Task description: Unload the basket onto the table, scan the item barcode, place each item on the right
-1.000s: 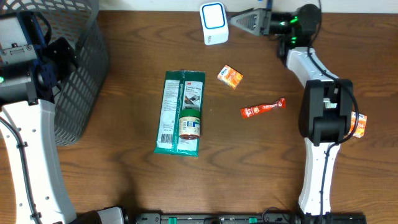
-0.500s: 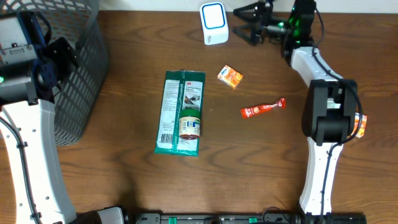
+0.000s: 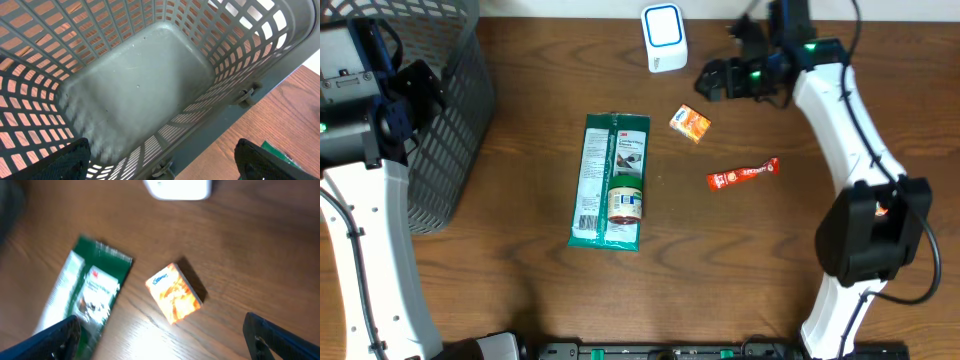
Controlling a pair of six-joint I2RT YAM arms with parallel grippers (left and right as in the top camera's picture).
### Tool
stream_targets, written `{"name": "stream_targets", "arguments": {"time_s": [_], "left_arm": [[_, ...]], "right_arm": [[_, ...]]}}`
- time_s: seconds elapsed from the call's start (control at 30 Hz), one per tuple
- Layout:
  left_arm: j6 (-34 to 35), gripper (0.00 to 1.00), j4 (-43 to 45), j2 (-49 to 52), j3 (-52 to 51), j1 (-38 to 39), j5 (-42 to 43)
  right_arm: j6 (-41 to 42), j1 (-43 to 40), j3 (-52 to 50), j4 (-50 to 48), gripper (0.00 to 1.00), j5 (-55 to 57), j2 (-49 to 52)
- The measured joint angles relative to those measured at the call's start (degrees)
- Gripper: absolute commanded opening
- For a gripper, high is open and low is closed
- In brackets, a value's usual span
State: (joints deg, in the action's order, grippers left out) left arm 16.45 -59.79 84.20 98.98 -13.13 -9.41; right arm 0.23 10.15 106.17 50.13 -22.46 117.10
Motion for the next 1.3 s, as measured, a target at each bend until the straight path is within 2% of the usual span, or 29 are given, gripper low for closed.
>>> {"name": "stream_targets", "arguments": {"time_s": [0.2, 0.3, 0.4, 0.47, 0.5, 0.57, 0.6, 0.8, 0.97, 1.17, 1.3], "left_arm": [[0.0, 0.92, 0.0, 0.0, 0.0, 0.0, 0.02], [0.0, 0.93, 0.02, 0.0, 0.0, 0.0, 0.0], [0.0, 0.93, 0.02, 0.0, 0.0, 0.0, 0.0], [0.0, 0.92, 0.0, 0.0, 0.0, 0.0, 0.02], [0.0, 0.92, 0.0, 0.0, 0.0, 0.0, 0.02], [0.0, 0.92, 0.0, 0.0, 0.0, 0.0, 0.0], [0.0, 0.92, 0.0, 0.0, 0.0, 0.0, 0.02], [0.0, 0.93, 0.02, 0.0, 0.0, 0.0, 0.0], [0.0, 0.92, 0.02, 0.0, 0.0, 0.0, 0.02], [0.0, 0.93, 0.02, 0.0, 0.0, 0.0, 0.0], [0.0, 0.92, 0.02, 0.0, 0.0, 0.0, 0.0]], "right_arm": [[-11.15, 8.48, 0.26, 1.64, 0.99, 12.81, 3.43], [-13.05, 10.4, 0.11, 1.4, 0.98, 18.97, 7.87], [-14.1, 11.08, -0.11, 0.9, 0.91, 22.4, 11.76], [-14.23, 11.15, -0.17, 0.85, 0.74, 23.78, 13.73], [-14.14, 11.15, -0.17, 0.9, 0.52, 24.24, 14.56], [-14.34, 11.15, -0.24, 1.57, 0.16, 24.87, 15.69], [-14.36, 11.15, -0.28, 2.27, 0.02, 25.05, 16.09], [-13.64, 11.1, -0.15, 7.5, 0.02, 25.7, 15.13], [-11.3, 9.6, -0.74, 17.09, 0.01, 27.89, 9.79], [-6.03, 0.15, -0.46, 27.36, 0.01, 34.14, 0.63], [0.46, -7.67, -1.95, 30.16, 0.01, 35.52, 0.7]]}}
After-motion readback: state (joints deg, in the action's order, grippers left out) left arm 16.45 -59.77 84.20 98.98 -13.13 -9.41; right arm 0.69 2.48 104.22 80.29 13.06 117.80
